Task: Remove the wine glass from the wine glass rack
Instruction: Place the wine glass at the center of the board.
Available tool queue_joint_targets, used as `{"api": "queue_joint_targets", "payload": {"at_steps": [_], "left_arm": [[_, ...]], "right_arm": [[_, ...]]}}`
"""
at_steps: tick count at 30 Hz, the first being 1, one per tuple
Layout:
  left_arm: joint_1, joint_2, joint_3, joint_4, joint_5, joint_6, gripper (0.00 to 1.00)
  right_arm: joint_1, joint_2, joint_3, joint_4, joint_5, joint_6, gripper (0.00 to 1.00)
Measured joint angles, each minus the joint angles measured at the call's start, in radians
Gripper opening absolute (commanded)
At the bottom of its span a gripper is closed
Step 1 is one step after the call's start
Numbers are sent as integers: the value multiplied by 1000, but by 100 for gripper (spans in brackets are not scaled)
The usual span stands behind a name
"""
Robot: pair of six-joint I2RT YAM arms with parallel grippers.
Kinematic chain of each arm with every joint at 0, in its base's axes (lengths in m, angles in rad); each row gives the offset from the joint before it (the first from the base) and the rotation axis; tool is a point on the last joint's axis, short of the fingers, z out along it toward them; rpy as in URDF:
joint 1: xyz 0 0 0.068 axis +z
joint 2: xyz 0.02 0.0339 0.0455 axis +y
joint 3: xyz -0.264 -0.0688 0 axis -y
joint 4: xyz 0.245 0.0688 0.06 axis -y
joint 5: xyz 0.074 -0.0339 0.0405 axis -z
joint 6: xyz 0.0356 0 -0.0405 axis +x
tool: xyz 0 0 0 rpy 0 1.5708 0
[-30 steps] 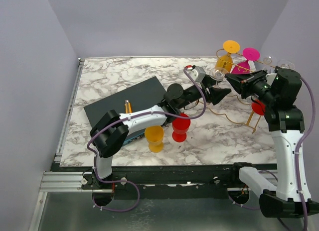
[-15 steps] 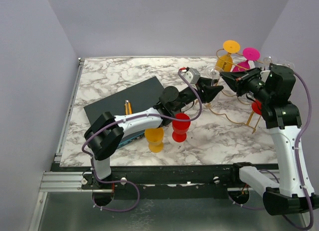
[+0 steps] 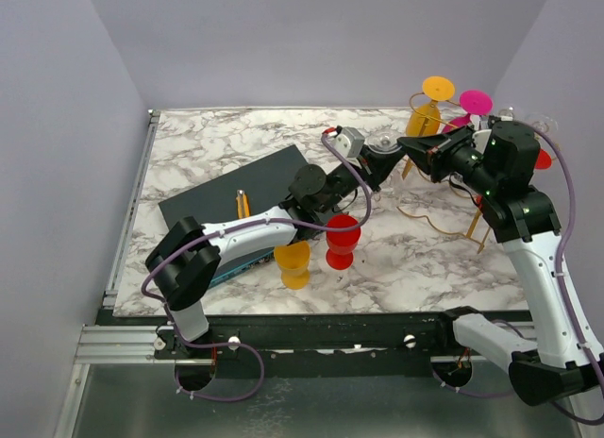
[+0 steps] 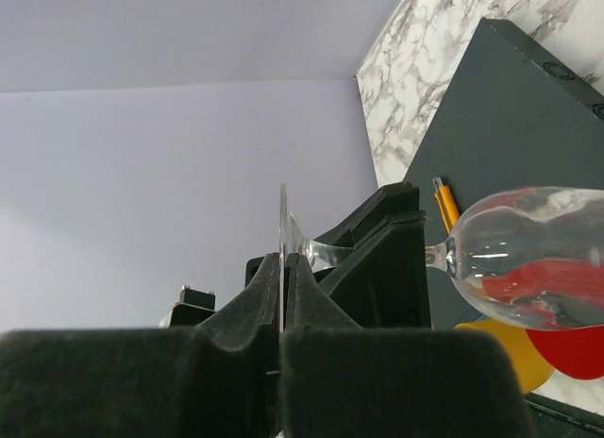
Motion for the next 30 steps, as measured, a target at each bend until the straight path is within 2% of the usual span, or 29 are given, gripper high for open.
{"api": "queue_joint_targets", "payload": {"at_steps": [4, 6, 8, 10, 12, 16, 21, 23, 24, 27, 30], "left_arm": [[-5, -50, -41, -13, -27, 2, 0], [-8, -75, -44, -43, -51, -3, 0], [-8, -106, -42, -88, -77, -15, 0], [-8, -148, -26, -180, -118, -46, 0], [-6, -186, 19, -297, -168, -84, 0], [27, -263, 98, -500, -223, -196, 0], [212, -330, 222, -816, -196, -457, 0], [319, -344, 254, -930, -141, -571, 0], [361, -351, 255, -966, -121, -609, 0], [504, -383, 236, -1079, -11, -757, 0], [624, -431, 167, -1115, 121, -904, 0]], "right_arm": [[16, 6, 10, 0, -11, -5, 1], [23, 24, 36, -1, -26, -21, 17], [27, 50, 76, -6, -43, -50, 42], [23, 76, 121, 2, -41, -90, 56], [16, 97, 164, 4, -37, -142, 64], [14, 114, 227, 6, -42, -248, 73], [30, 110, 244, 14, -42, -381, 79], [59, 109, 241, 24, -37, -425, 99], [88, 111, 241, 26, -24, -449, 100], [243, 132, 250, 30, 61, -527, 99], [481, 191, 281, 40, 219, -621, 96]]}}
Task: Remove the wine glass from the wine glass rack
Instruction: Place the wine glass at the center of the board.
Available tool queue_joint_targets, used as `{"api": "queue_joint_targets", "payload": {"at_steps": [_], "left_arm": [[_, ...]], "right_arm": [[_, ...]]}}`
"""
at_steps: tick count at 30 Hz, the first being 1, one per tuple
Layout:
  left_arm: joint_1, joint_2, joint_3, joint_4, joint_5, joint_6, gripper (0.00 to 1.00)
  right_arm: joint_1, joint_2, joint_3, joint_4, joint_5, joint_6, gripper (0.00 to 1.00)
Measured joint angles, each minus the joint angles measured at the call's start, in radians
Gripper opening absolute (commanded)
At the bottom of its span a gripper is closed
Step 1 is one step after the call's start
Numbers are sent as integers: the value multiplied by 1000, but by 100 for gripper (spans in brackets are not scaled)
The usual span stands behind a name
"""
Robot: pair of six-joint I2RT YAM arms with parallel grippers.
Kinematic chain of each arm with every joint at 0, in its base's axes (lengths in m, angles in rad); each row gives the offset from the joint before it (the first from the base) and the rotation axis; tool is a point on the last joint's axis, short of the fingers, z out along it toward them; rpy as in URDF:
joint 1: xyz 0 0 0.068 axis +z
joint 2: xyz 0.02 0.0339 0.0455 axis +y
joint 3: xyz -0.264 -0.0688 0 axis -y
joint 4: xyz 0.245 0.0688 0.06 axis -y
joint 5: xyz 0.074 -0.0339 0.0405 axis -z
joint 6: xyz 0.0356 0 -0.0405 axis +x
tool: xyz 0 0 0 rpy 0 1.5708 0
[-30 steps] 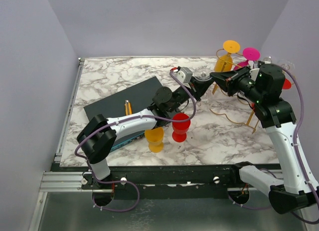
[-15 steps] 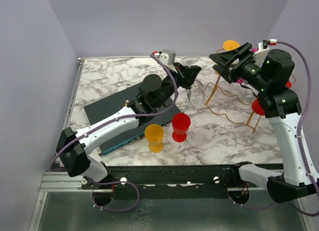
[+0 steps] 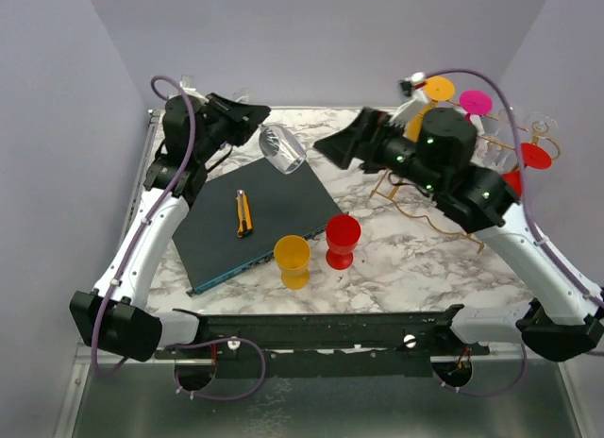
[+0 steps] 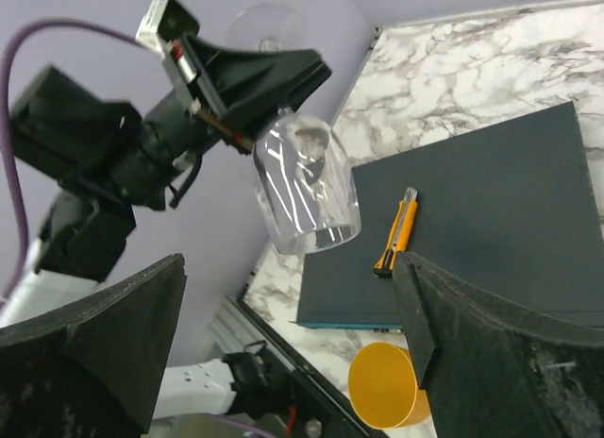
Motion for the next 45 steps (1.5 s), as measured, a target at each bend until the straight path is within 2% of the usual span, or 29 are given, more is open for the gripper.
{"api": "queue_joint_targets", "payload": {"at_steps": [2, 4, 8, 9, 11, 14, 19, 22, 29, 33, 36, 37, 39, 40, 43, 45], "left_arm": [[71, -40, -77, 12, 89, -115, 0], [132, -84, -165, 46, 158, -224, 0], [190, -145, -299, 108, 253, -436, 0], [191, -152, -317, 127, 266, -479, 0], [192, -177, -361, 175, 284, -557, 0], [194, -216, -410, 245, 300, -650, 0], [196, -228, -422, 311, 302, -726, 0], [196, -228, -422, 341, 304, -754, 0], [200, -227, -426, 354, 304, -767, 0], [202, -208, -427, 373, 305, -781, 0], [209, -179, -428, 385, 296, -783, 0], [212, -171, -428, 386, 297, -784, 3], [214, -140, -428, 402, 302, -784, 19], [214, -125, -428, 410, 306, -785, 24], [213, -76, -418, 425, 328, -775, 49], [211, -43, -405, 430, 360, -745, 61]], "right_arm": [[142, 45, 5, 19, 116, -71, 95], [251, 90, 5, 38, 221, -147, 87], [378, 167, 1, 101, 387, -285, 73], [393, 178, -3, 122, 412, -312, 73], [409, 189, -13, 159, 451, -353, 66], [410, 190, -21, 208, 499, -395, 64], [409, 193, -19, 259, 525, -435, 59], [409, 218, 12, 261, 523, -446, 52], [415, 262, 48, 265, 520, -441, 25], [421, 303, 109, 227, 534, -429, 1], [418, 355, 178, 163, 586, -429, 1], [417, 373, 200, 144, 602, -428, 1], [410, 406, 246, 103, 626, -426, 1], [402, 421, 270, 79, 632, -425, 1], [373, 467, 338, 14, 634, -418, 1], [346, 496, 385, -16, 633, -415, 1]]}}
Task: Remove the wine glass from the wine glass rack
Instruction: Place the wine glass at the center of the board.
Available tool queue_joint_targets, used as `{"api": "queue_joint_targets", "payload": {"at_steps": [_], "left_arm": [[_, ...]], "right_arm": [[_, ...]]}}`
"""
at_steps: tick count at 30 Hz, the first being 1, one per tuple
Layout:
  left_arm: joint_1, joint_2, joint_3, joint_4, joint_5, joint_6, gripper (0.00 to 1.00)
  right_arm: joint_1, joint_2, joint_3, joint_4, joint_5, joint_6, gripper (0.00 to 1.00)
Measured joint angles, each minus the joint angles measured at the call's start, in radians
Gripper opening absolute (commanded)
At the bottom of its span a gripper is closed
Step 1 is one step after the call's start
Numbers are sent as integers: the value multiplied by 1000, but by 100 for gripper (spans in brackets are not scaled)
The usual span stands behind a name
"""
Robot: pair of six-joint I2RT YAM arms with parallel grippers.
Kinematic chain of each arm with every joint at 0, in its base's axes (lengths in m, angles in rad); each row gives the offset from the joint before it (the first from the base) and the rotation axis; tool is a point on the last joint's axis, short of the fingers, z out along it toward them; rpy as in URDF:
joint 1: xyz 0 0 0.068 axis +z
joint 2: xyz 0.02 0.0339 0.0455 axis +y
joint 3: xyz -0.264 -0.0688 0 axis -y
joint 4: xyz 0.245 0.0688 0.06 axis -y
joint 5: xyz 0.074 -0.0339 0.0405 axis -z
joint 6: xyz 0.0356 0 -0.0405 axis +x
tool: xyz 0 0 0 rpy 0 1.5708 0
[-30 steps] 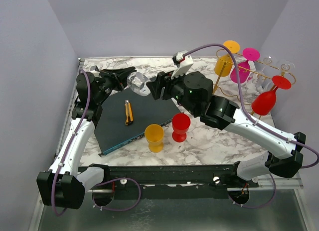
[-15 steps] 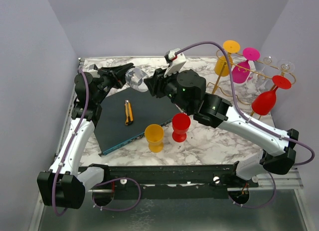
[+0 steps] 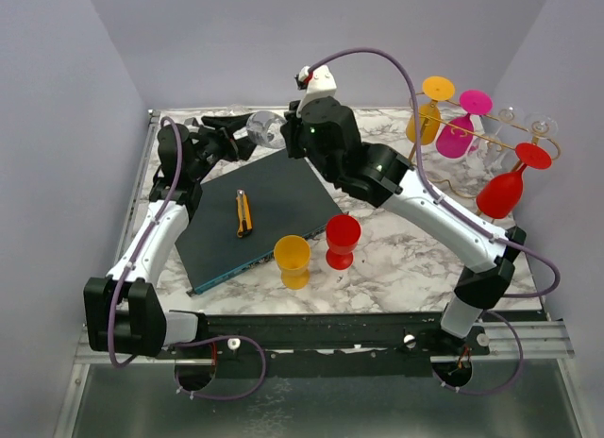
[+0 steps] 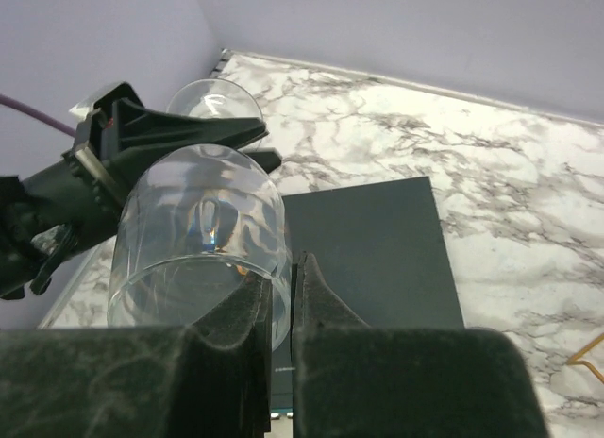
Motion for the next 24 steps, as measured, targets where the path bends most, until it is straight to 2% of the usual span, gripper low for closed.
{"api": "queue_joint_targets", "payload": {"at_steps": [4, 8, 9, 17, 24], "left_arm": [[-5, 71, 40, 15, 34, 44, 77], [-5, 134, 71, 22, 69, 100, 97], [-6, 144, 71, 21, 80, 116, 99], [-6, 190, 83, -64, 122, 298, 99], [-6, 193, 171, -224, 124, 524, 99]], "right_arm": [[-69, 63, 104, -48, -6, 4, 1], [-137, 133, 209, -88, -9, 4, 1], [-158, 158, 244, -87, -11, 5, 1], [-336, 339, 442, -145, -60, 31, 1], [-439, 436, 459, -210, -111, 46, 1]]}}
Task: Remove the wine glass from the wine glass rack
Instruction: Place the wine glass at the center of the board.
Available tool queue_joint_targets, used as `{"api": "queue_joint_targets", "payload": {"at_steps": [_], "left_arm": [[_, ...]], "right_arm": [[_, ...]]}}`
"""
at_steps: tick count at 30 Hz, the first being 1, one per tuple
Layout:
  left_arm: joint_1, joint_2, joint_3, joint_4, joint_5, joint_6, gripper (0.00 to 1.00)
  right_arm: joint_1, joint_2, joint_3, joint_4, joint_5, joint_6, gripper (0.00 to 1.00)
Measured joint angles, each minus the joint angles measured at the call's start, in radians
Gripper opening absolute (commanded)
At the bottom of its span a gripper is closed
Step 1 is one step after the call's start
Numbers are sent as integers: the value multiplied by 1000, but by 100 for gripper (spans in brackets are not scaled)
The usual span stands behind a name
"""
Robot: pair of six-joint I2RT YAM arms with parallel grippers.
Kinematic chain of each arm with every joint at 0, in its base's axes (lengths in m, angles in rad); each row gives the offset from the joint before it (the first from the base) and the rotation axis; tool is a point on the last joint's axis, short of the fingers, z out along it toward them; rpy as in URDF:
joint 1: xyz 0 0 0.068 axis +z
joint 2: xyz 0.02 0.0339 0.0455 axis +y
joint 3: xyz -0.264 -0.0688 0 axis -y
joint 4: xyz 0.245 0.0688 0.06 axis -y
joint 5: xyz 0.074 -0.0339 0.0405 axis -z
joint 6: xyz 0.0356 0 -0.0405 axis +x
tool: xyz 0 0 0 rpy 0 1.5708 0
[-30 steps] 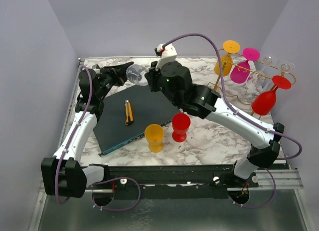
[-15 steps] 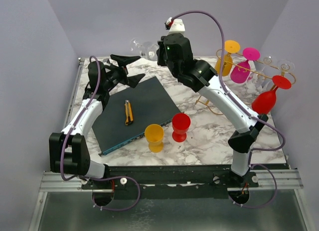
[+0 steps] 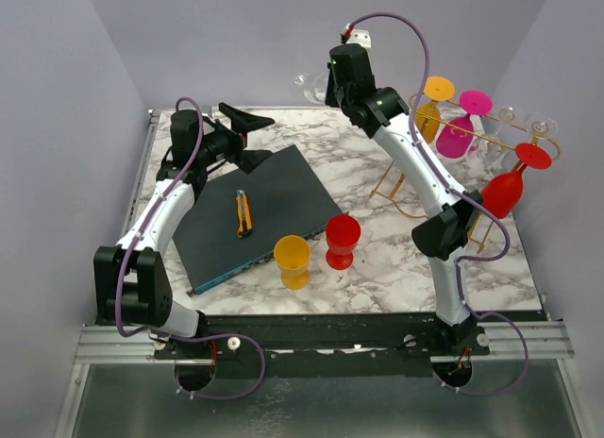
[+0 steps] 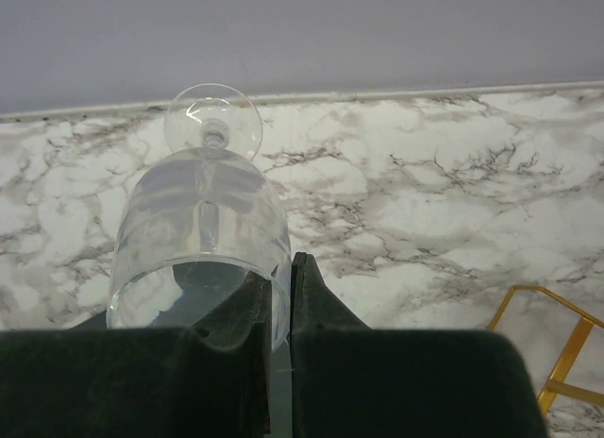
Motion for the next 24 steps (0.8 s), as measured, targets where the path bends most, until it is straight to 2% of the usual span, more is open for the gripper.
{"api": "queue_joint_targets", "payload": {"at_steps": [12, 24], "left_arm": [[-27, 61, 140, -211, -80, 352, 99], [-51, 63, 143, -259, -126, 450, 99]], "right_arm": [[-13, 16, 3, -206, -20, 27, 1], [-34, 49, 20, -341, -26, 29, 1]]}}
